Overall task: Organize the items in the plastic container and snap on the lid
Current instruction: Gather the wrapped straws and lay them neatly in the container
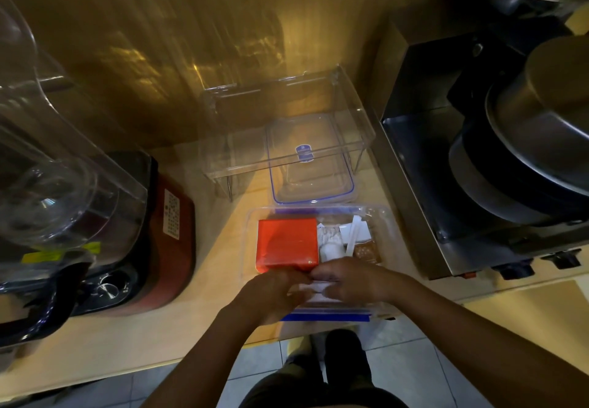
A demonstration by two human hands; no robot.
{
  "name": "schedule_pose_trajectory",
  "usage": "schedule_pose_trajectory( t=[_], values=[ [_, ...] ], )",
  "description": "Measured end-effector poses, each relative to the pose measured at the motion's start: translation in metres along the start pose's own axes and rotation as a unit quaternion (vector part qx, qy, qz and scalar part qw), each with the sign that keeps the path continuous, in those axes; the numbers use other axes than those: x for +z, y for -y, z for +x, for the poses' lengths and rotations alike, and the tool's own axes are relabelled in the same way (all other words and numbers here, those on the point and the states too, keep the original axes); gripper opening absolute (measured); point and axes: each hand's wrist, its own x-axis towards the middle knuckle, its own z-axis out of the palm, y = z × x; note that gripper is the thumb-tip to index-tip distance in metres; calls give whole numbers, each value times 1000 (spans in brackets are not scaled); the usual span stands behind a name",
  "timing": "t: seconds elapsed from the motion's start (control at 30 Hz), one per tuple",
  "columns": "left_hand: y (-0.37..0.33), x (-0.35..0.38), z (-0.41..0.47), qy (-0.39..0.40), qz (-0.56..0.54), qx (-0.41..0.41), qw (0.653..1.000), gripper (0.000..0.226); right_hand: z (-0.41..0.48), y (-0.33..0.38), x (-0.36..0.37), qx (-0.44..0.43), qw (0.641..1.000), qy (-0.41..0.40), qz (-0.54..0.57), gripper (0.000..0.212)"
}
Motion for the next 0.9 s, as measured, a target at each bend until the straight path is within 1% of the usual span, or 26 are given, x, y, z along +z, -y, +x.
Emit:
schedule_pose_trajectory(
  t=[0.03, 0.07, 0.1, 0.13, 0.17, 0.23, 0.3, 0.37, 0.43, 0.5, 0.57, 0.63, 0.7, 0.77, 0.8, 0.83, 0.87, 0.9],
  values=[
    [0, 1, 1, 3, -11, -4, 1000, 32, -2, -1, -1, 1, 998, -60, -25, 12],
    [0, 2, 2, 1, -12, -8, 1000, 33, -4, -3, -2, 16, 990, -133, -46, 13],
    [1, 3, 3, -2, -12, -9, 1000, 32, -5, -6, -3, 47, 977, -202, -56, 16],
    [1, 4, 4, -3, -17, -9, 1000, 32, -4, -10, -5, 90, 962, -253, -54, 18],
    [2, 4, 4, -2, -25, -7, 1000, 31, -2, -14, -7, 136, 948, -284, -40, 20],
    [3, 4, 6, 5, -34, -5, 999, 30, 5, -20, -10, 199, 934, -298, 16, 24],
    [3, 4, 7, 14, -31, -2, 999, 29, 14, -19, -9, 227, 923, -299, 85, 25],
    [4, 4, 8, 18, -28, -3, 999, 28, 21, -17, -7, 249, 906, -316, 130, 25],
    [5, 4, 8, 17, -24, -4, 1000, 27, 25, -16, -6, 260, 902, -320, 129, 24],
    [5, 3, 7, 13, -28, -5, 1000, 28, 25, -15, -5, 259, 909, -312, 98, 23],
    [3, 1, 3, -2, -16, -4, 1000, 26, 19, -10, -9, 223, 915, -329, 76, 22],
    [-2, -3, -2, -55, 12, -8, 998, 22, 8, -2, -14, 149, 920, -360, 28, 19],
    [-9, -10, -9, -169, -32, -23, 985, 19, -4, 6, -21, 39, 933, -351, -63, 13],
    [-15, -21, -12, -298, -112, -28, 948, 14, -13, 15, -26, -68, 939, -303, -146, 16],
    [-18, -27, -14, -333, -163, -24, 929, 11, -14, 19, -27, -98, 941, -271, -179, 17],
    [-20, -33, -14, -339, -218, -17, 915, 9, -13, 25, -26, -112, 941, -235, -214, 17],
    [-21, -38, -14, -313, -267, -6, 911, 7, -9, 30, -23, -115, 942, -199, -246, 17],
    [-21, -42, -14, -257, -311, -2, 915, 7, -6, 34, -19, -111, 944, -168, -260, 18]
  ],
)
